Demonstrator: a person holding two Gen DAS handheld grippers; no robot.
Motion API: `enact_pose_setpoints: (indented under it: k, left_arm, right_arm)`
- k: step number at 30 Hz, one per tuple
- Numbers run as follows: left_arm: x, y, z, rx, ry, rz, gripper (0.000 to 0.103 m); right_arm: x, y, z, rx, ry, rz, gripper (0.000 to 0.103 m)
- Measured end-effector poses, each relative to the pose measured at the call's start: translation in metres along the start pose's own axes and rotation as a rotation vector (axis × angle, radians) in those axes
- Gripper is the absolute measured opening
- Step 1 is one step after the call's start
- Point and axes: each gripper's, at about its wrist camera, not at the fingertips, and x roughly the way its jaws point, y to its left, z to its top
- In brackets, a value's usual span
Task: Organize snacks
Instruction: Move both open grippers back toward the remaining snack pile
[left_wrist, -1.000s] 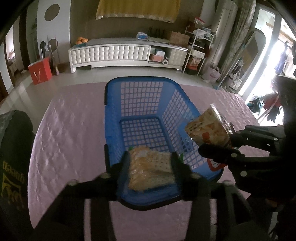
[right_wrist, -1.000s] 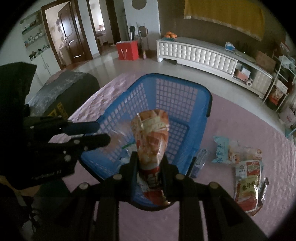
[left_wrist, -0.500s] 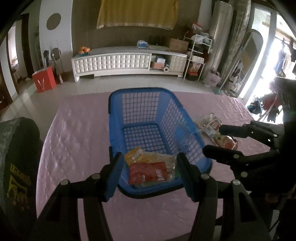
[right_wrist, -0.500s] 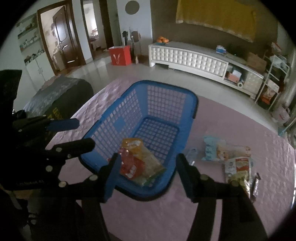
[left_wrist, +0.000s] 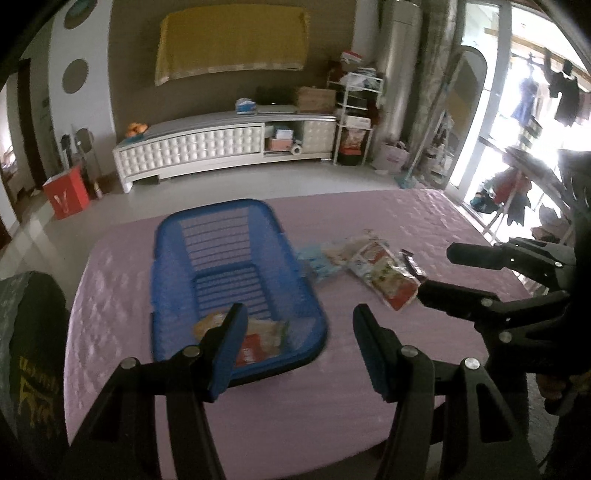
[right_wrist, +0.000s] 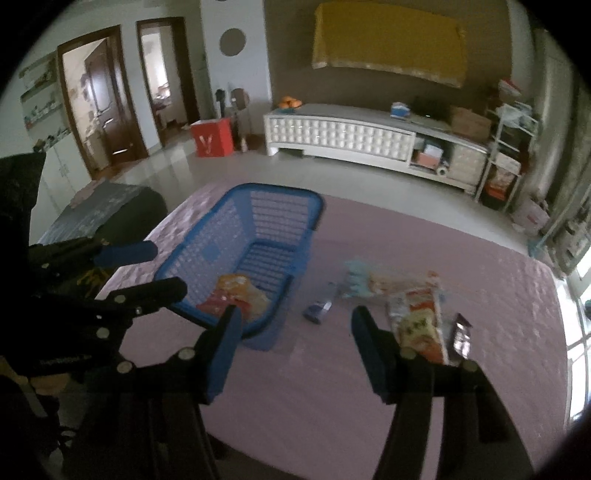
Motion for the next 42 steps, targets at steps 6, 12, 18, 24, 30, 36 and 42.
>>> enact_pose_setpoints:
  k: [6, 12, 18, 24, 30, 36, 42]
  left_arm:
    - [0.018, -0.04, 0.01, 0.042, 0.016, -0.032, 0.057]
    - [0.043, -0.078, 0.022, 0.08, 0.038, -0.062, 0.057]
    - [0.081, -0.113, 0.027, 0.122, 0.072, -0.086, 0.07]
    - [0.122, -0.129, 0.026, 0.132, 0.14, -0.09, 0.07]
    - [0.166, -0.13, 0.025, 0.06, 0.239, -0.149, 0.07]
    - [0.204, -0.127, 0.024, -0.036, 0.294, -0.187, 0.07]
    - [0.235, -0.132, 0.025, -0.072, 0.299, -0.157, 0.07]
  right_arm:
    - [-0.017, -0.039, -0.014, 0.062, -0.012, -0.037, 0.066]
    - [-0.027, -0.08, -0.029, 0.128, -0.012, -0.063, 0.066]
    - [-0.019, -0.123, -0.045, 0.185, 0.017, -0.085, 0.066]
    - [0.004, -0.16, -0.06, 0.236, 0.074, -0.101, 0.07]
    - [0.027, -0.18, -0.072, 0.239, 0.121, -0.115, 0.07]
    - [0.048, -0.2, -0.081, 0.242, 0.161, -0.134, 0.07]
    - [0.069, -0.213, -0.079, 0.22, 0.174, -0.159, 0.084]
